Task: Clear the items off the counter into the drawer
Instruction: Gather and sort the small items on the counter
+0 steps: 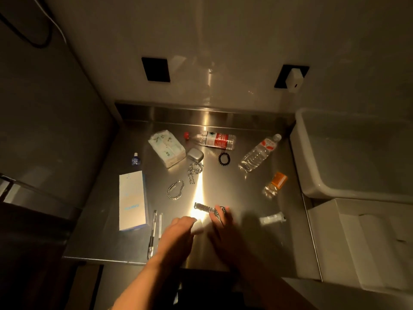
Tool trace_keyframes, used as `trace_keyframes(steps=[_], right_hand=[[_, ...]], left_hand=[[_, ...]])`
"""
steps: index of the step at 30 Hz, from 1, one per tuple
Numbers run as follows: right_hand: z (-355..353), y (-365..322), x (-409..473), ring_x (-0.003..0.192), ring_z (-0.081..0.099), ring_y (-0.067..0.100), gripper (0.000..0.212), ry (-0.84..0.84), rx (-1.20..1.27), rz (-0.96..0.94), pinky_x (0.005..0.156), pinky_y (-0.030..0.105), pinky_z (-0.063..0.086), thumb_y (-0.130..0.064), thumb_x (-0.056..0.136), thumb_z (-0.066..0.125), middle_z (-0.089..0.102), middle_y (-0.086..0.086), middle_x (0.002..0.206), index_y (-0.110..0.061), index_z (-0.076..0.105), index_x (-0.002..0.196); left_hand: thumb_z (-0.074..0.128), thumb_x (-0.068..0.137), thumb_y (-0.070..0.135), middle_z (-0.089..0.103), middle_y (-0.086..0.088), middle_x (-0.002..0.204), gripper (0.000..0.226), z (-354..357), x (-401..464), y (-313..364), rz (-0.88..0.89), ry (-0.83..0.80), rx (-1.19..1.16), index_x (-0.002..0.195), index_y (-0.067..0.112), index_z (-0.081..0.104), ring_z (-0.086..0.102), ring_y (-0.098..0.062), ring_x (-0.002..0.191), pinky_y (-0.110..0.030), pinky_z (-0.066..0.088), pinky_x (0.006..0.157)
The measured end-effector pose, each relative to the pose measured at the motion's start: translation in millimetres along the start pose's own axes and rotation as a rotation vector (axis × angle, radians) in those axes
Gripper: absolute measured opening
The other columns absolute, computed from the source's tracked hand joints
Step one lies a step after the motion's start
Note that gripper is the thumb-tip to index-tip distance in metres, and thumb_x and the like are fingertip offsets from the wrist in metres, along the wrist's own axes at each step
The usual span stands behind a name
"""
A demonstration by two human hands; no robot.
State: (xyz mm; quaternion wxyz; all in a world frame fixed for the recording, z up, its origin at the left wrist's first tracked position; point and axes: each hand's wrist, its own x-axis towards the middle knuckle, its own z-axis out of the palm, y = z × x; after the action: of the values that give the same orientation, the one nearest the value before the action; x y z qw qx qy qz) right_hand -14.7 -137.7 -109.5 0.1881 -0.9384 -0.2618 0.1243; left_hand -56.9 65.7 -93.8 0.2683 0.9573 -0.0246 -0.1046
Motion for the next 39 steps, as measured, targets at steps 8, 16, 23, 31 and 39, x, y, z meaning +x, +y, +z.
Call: trace_keyframes(steps=[8,16,23,31,39], right_hand=[[7,-47,30,0.115,0.054,0.036,0.036,0.122,0.016,0.0,0.083,0.046,0.049,-0.012,0.098,0.047,0.051,0.016,0.142,-0.005,0.059,0.131],[0,-45,34,0.128,0.047,0.041,0.043,0.065,-0.094,0.058,0.09,0.049,0.045,-0.021,0.104,0.037,0.043,0.014,0.153,-0.009,0.053,0.141],[-41,39,-1,0.15,0.026,0.033,0.05,0.123,-0.1,0.364,0.114,0.058,0.035,-0.033,0.098,0.051,0.029,0.004,0.163,-0.024,0.044,0.147],[-93,120,-20,0.139,0.041,0.034,0.064,0.246,-0.023,0.437,0.106,0.05,0.046,-0.034,0.086,0.061,0.043,0.011,0.153,-0.019,0.047,0.147],[-119,167,-9,0.147,0.028,0.037,0.096,0.191,-0.007,0.344,0.117,0.049,0.033,-0.047,0.072,0.076,0.029,0.014,0.161,-0.018,0.037,0.155]], left_hand=[[0.055,0.098,0.028,0.07,0.002,0.115,0.025,-11,-10,-21,-0.033,0.095,-0.089,0.119,0.026,0.069,0.064,-0.018,0.105,-0.038,0.054,0.089],[0.056,0.097,0.026,0.066,0.002,0.127,0.03,-15,-7,-22,-0.016,0.033,-0.038,0.126,0.025,0.065,0.058,-0.023,0.117,-0.044,0.05,0.096],[0.058,0.086,0.033,0.07,0.01,0.105,0.024,-7,11,-2,0.037,0.171,-0.071,0.107,0.032,0.068,0.062,-0.016,0.096,-0.037,0.053,0.081],[0.061,0.084,0.036,0.061,0.007,0.124,0.034,3,68,63,0.169,0.079,0.124,0.118,0.029,0.063,0.057,-0.024,0.114,-0.043,0.048,0.095],[0.061,0.083,0.044,0.052,0.006,0.133,0.051,17,116,135,0.218,0.064,0.113,0.131,0.031,0.051,0.047,-0.024,0.124,-0.044,0.043,0.104]])
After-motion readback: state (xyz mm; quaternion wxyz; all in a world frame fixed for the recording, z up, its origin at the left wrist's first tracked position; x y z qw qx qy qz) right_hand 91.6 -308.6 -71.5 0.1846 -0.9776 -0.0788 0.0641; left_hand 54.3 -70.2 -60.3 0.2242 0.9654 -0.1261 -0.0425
